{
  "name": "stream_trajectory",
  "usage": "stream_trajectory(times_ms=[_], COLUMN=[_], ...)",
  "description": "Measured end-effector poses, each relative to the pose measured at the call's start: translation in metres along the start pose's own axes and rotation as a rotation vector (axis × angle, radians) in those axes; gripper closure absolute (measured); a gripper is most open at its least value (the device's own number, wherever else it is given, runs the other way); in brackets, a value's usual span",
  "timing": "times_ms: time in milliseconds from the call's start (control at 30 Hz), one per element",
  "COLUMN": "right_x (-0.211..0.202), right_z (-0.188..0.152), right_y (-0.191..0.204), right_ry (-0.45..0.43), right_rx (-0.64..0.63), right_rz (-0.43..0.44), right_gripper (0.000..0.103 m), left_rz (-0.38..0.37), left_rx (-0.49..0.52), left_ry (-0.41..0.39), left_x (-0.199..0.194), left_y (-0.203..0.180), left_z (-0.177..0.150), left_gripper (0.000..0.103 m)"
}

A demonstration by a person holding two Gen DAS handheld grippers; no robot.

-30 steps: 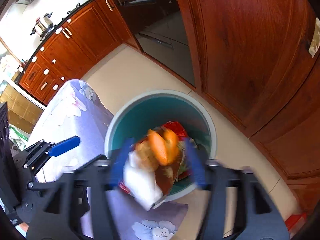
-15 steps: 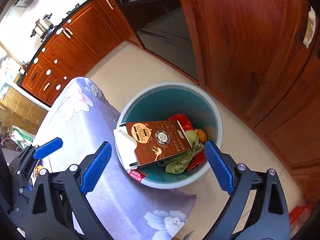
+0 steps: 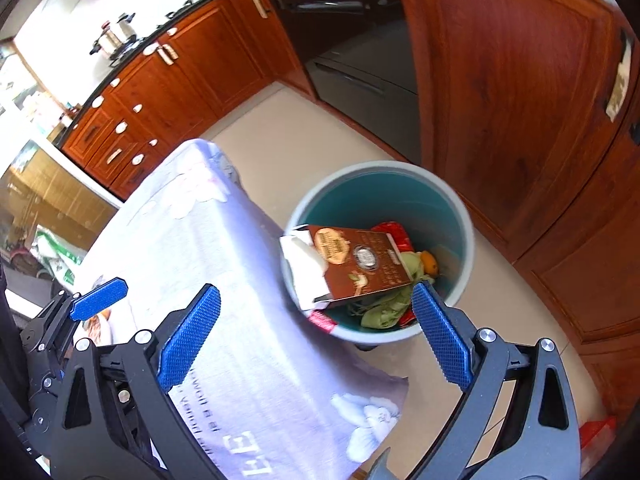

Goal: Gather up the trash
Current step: 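Move both tools back over the table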

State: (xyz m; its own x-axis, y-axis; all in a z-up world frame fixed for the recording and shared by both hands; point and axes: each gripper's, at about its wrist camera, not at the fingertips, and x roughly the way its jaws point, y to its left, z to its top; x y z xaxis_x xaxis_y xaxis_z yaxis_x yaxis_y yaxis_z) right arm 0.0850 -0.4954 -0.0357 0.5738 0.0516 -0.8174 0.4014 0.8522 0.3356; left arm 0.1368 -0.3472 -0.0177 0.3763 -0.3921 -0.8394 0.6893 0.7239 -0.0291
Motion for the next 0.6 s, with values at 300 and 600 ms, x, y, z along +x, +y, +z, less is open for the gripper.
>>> stream_trajectory(times_ms=[300, 600], right_x=[-0.010, -0.001], right_z=[-0.022, -0.042], right_y=[0.066, 0.137], right_ry=[0.010, 0.059], right_rx=[-0.107, -0.219], right_rz=[0.049, 0.089], right_gripper=[0.011, 0.011], left_rz=[0.064, 0.160], left_rx=[-0.087, -0.170], left_ry=[-0.021, -0.036], left_x=[-0.041, -0.078], left_y=[0.052, 0.120], left_z=[-0.045, -0.097], left_gripper=[0.004, 0.004])
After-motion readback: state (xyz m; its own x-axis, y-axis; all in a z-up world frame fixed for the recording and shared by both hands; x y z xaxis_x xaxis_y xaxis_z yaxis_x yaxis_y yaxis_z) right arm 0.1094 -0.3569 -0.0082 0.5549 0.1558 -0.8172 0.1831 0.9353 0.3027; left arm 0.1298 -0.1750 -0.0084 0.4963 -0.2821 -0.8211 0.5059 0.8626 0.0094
